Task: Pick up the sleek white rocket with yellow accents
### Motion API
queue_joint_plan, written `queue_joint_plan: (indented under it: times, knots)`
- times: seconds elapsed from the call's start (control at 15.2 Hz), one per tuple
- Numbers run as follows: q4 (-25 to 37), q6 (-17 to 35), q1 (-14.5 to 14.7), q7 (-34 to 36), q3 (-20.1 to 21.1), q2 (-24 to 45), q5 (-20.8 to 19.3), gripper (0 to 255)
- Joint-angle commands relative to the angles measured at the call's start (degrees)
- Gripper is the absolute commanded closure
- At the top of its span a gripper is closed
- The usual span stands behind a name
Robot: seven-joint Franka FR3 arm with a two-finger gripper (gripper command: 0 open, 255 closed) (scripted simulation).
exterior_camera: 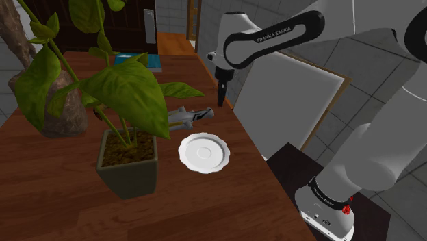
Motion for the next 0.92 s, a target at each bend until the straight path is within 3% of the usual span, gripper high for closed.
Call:
queue_joint_plan:
  times: [0.0,0.4,0.86]
  knots:
    - [2.9,1.1,0.8,-2.2,0.8,4.2,-0.7,0]
    - [11.2,3.5,3.1,-8.0,3.0,15.7,-3.6,0]
    - [10.1,7.5,3.3,-7.5,2.9,18.6,-4.4,0]
